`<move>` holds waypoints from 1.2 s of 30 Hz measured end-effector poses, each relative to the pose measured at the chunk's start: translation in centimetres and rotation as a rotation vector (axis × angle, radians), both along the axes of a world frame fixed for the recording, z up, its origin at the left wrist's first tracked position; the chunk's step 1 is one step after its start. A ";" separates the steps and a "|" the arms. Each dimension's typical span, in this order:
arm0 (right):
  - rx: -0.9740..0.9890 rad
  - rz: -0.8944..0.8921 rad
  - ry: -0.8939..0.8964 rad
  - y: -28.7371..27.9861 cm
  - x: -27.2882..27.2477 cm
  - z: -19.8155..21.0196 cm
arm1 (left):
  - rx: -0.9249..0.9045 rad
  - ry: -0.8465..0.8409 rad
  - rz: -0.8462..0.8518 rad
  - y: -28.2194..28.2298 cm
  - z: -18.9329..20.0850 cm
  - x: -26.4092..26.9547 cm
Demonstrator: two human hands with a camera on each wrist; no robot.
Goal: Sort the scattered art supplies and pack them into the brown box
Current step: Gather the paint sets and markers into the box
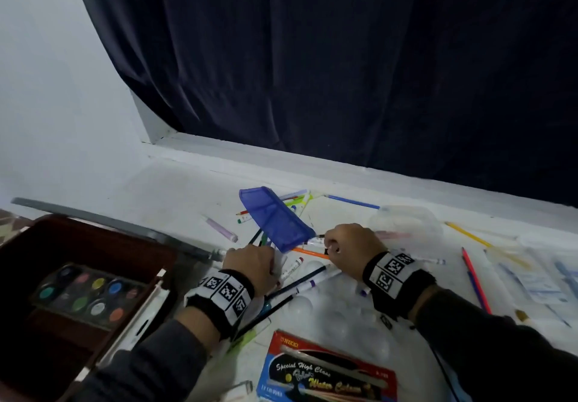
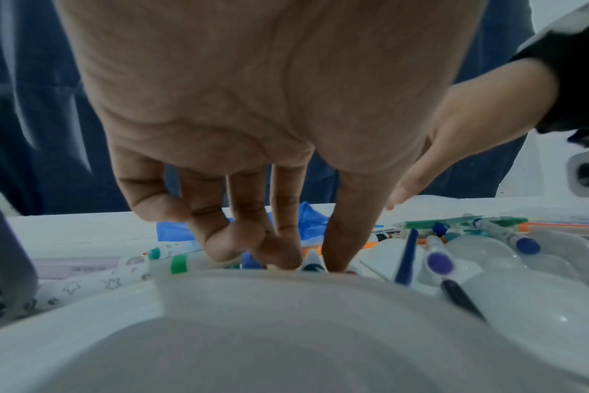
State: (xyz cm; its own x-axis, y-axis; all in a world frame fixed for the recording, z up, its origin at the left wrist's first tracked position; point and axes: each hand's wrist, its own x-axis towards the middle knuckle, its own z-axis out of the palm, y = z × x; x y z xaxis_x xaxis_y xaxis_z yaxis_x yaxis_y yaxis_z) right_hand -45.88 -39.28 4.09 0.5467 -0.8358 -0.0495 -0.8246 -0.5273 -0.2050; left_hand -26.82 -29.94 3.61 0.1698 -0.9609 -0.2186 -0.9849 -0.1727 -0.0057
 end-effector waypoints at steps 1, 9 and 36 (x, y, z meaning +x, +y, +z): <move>0.015 0.016 0.037 -0.8 0.5 -0.3 | -0.001 0.011 0.005 -0.1 -0.1 -0.1; 0.039 0.131 0.296 -3.6 2.9 -1.8 | 0.035 0.018 0.012 -0.4 0.1 -0.9; 0.296 -0.175 -1.015 16.6 -5.7 3.4 | -0.560 1.396 0.104 15.8 3.8 -0.4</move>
